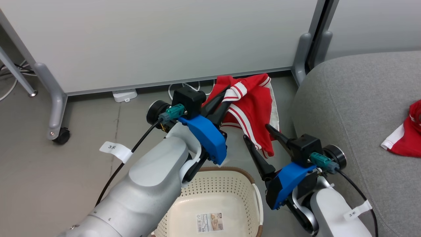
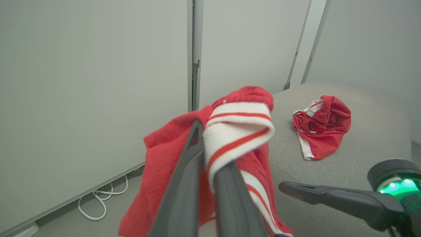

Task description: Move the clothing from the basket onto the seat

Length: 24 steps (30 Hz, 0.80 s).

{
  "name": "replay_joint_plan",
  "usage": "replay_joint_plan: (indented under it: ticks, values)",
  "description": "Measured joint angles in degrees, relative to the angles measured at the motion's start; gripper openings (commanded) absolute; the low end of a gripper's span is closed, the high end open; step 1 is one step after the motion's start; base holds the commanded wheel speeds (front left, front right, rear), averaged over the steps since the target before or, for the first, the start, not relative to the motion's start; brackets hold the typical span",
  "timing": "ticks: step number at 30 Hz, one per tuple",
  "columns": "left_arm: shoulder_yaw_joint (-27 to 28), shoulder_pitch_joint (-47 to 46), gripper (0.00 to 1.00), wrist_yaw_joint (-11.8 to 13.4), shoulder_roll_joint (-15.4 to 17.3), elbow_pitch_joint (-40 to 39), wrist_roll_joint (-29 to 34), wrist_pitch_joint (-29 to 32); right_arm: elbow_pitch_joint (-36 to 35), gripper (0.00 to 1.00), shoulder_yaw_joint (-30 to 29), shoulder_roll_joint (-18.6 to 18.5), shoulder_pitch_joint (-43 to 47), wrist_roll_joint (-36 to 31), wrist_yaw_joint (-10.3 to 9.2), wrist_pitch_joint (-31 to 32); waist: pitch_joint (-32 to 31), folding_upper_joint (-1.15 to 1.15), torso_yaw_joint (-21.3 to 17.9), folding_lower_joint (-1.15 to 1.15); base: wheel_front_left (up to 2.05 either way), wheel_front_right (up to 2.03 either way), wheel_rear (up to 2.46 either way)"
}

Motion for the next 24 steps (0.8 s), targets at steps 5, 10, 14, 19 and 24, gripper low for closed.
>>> replay_joint_plan:
  ticks: [5, 10, 14, 19, 24]
  values:
    - [-0.3, 0.2, 0.0, 0.0, 0.0, 0.1, -0.1, 0.0, 3.6, 1.0, 0.8, 0.0, -2.2, -0.2, 0.0, -0.7, -0.1, 0.0, 0.4, 0.0, 0.0, 0.0, 0.0]
    - [-1.2, 0.2, 0.0, 0.0, -0.1, 0.1, -0.6, 0.0, 8.7, 1.0, 1.1, 0.1, -5.3, 0.2, 0.0, -2.2, 0.0, 0.0, 0.9, 0.0, 0.0, 0.0, 0.0]
    - [-2.1, 0.2, 0.0, 0.0, -0.2, -0.1, -1.5, 0.0, 11.8, 1.0, 1.8, 0.1, -7.6, 3.0, -0.01, -3.1, 0.0, 0.0, 1.2, 0.0, 0.0, 0.0, 0.0]
    - [-3.5, 0.1, 0.0, 0.0, -0.3, -0.4, -2.6, 0.0, 15.9, 1.0, 2.3, 0.1, -10.1, 4.9, -0.01, -4.2, 0.0, 0.0, 1.5, 0.0, 0.0, 0.0, 0.0]
    - [-4.9, 0.1, 0.0, 0.0, -0.4, -0.9, -4.2, 0.0, 20.7, 1.0, 2.8, 0.1, -12.9, 6.5, -0.01, -4.5, -0.2, 0.0, 1.6, 0.0, 0.0, 0.0, 0.0]
